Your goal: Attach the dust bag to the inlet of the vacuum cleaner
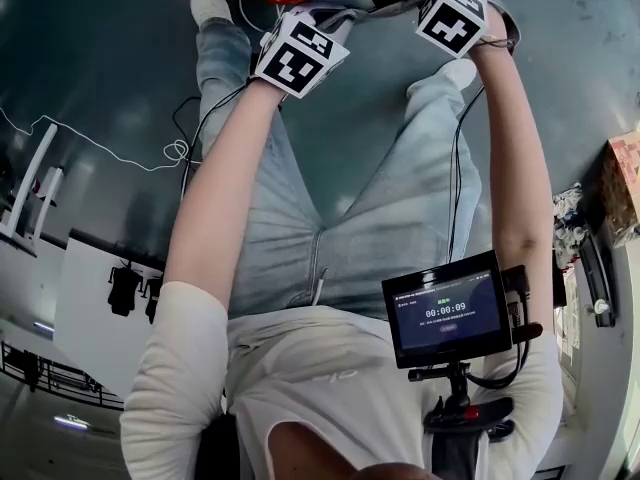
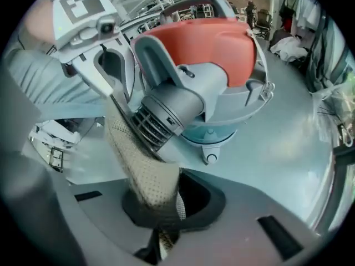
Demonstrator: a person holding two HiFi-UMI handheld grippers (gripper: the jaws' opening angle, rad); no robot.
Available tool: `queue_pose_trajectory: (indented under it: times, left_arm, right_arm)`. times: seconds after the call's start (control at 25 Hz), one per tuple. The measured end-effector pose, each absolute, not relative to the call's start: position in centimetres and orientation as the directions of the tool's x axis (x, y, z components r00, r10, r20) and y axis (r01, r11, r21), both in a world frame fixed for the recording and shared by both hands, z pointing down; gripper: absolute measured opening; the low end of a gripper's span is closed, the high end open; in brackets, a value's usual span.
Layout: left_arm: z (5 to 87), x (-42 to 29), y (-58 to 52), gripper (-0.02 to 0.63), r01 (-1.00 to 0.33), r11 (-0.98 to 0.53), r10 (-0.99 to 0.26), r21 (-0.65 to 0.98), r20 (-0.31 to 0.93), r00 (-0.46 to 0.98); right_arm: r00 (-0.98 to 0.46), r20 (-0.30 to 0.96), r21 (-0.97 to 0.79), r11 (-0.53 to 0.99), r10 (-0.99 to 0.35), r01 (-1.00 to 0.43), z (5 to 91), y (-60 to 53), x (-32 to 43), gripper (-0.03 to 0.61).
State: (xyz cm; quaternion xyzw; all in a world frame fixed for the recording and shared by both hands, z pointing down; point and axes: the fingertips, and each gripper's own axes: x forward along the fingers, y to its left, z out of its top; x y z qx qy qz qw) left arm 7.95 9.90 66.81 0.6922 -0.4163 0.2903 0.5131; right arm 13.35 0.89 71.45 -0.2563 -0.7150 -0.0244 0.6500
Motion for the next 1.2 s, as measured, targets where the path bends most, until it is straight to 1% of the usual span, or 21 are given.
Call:
queue_pose_trajectory:
  times: [0.08,0.12,0.16,0.28,0.36,0.48,0.56,0.64,0.72,0.84,0.92,1.0,1.08,1.12,1.2]
  left_arm:
    - [67.4,8.0,9.8,0.017,-0.851,-0.069,-0.283,0.521,0.808,0.517]
    - [67.1,8.1,9.5,0.017,-0.847,-0.073,-0.278,0.527,0.805,0.525]
    - [66.5,8.3,9.2,0.017,-0.85,-0.101,-0.265,0.517,0.81,0.524]
    - [63.9,8.8,8.7,0.017,-0.871,-0.234,-0.241,0.431,0.842,0.482]
    - [63.6,8.8,8.6,0.017,-0.884,-0.26,-0.258,0.389,0.854,0.452]
    - [65.3,8.0,8.9,0.017,-0.905,-0.203,-0.287,0.373,0.861,0.42]
    - [66.7,7.7,9.3,0.017,-0.913,-0.184,-0.294,0.365,0.865,0.406]
    - [67.4,7.7,9.6,0.017,-0.917,-0.201,-0.287,0.345,0.874,0.392]
    - [66.7,7.6,9.4,0.017,-0.923,-0.229,-0.284,0.31,0.885,0.368]
    - [64.2,7.5,8.7,0.017,-0.93,-0.305,-0.303,0.206,0.904,0.3]
    - [63.9,7.4,8.8,0.017,-0.937,-0.299,-0.314,0.179,0.909,0.274]
    - [65.1,6.9,8.9,0.017,-0.951,-0.211,-0.311,0.227,0.906,0.285]
    - [66.7,6.5,9.2,0.017,-0.945,-0.11,-0.3,0.307,0.897,0.326]
    - [67.4,6.6,9.3,0.017,-0.939,-0.09,-0.291,0.331,0.893,0.343]
    - [68.2,7.1,9.4,0.017,-0.934,-0.1,-0.276,0.342,0.892,0.357]
  right_arm:
    - [-0.031,0.95,-0.275,0.879,0.311,0.389,71.6,0.4,13.1,0.02]
    - [-0.037,0.951,-0.271,0.883,0.308,0.383,72.2,0.4,13.0,0.02]
    - [-0.045,0.947,-0.28,0.885,0.319,0.372,72.9,0.5,13.1,0.02]
    - [-0.082,0.907,-0.371,0.876,0.413,0.309,74.3,2.1,13.1,0.021]
    - [-0.087,0.901,-0.388,0.878,0.426,0.282,74.8,2.8,13.4,0.021]
    - [-0.046,0.934,-0.325,0.894,0.355,0.308,74.2,1.8,13.9,0.021]
    - [-0.051,0.948,-0.281,0.904,0.313,0.322,72.5,0.7,13.4,0.021]
    - [-0.061,0.954,-0.261,0.914,0.293,0.31,71.2,0.1,12.7,0.021]
    - [-0.062,0.957,-0.251,0.918,0.283,0.307,71.8,0.1,12.5,0.02]
    - [-0.127,0.926,-0.318,0.916,0.355,0.243,73.6,1.1,12.4,0.021]
    - [-0.154,0.914,-0.338,0.914,0.376,0.226,74.2,1.6,12.4,0.021]
    - [-0.105,0.934,-0.301,0.911,0.341,0.281,74.1,1.3,12.8,0.021]
    - [-0.054,0.961,-0.231,0.894,0.272,0.384,72.8,0.4,13.0,0.021]
    - [-0.047,0.967,-0.207,0.883,0.25,0.422,71.8,-0.1,12.9,0.02]
    - [-0.039,0.972,-0.189,0.864,0.233,0.467,70.8,-0.8,12.5,0.02]
